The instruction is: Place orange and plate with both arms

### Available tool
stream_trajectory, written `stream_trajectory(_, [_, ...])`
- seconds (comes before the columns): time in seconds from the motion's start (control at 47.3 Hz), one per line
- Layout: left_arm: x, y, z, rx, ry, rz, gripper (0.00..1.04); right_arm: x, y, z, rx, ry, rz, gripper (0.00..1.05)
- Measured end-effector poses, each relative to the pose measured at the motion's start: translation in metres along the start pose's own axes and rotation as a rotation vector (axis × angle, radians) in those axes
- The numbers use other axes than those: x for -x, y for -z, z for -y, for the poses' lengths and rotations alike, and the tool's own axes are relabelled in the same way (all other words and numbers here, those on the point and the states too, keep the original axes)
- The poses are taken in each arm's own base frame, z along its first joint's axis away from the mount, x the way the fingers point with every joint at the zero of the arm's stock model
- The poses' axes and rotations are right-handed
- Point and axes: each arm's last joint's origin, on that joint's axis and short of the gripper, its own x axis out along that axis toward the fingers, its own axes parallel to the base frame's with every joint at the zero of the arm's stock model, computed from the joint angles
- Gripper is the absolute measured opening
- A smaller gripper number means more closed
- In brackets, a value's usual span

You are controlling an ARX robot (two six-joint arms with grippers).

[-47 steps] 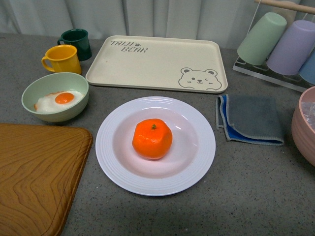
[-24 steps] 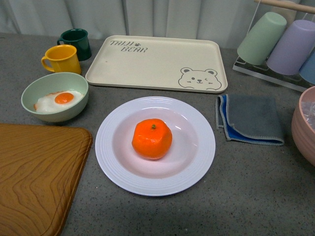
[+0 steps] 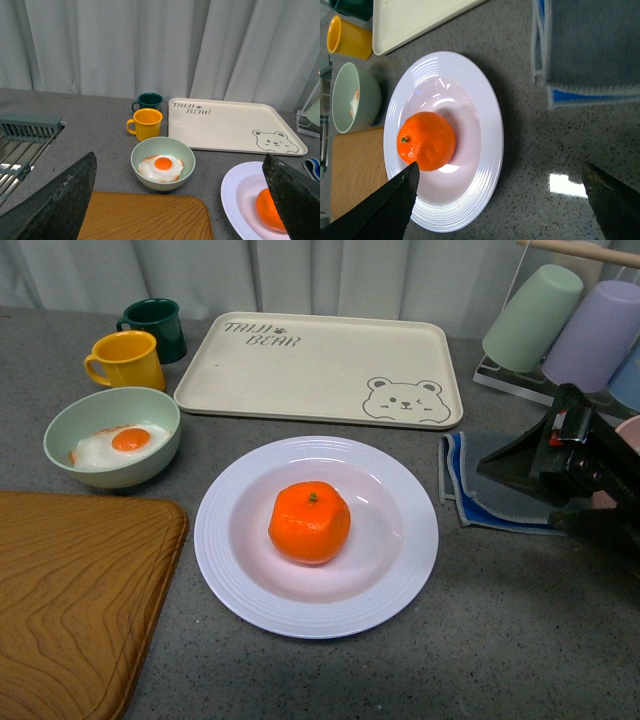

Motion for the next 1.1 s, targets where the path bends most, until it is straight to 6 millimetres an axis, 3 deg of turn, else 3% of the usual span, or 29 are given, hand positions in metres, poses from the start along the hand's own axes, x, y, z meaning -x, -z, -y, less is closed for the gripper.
stream_trajectory(0.169, [0.000,0.000,0.000,0.000,0.000,0.000,0.98,-0.029,0.008,0.015,-0.130,-0.063,-0.159,0.95])
stream_trajectory(0.401, [0.000,0.000,0.000,0.000,0.000,0.000,0.98,-0.063,0.010,0.013,-0.183,-0.116,-0.229,0.95])
stream_trajectory(0.718, [0.000,0.000,0.000,0.000,0.000,0.000,0.98,-0.089,0.010,0.007,-0.281,-0.174,-0.288,0.95])
stream_trajectory(1.099, [0.000,0.000,0.000,0.000,0.000,0.000,0.98,-0.106,0.010,0.004,-0.349,-0.168,-0.303,0.93])
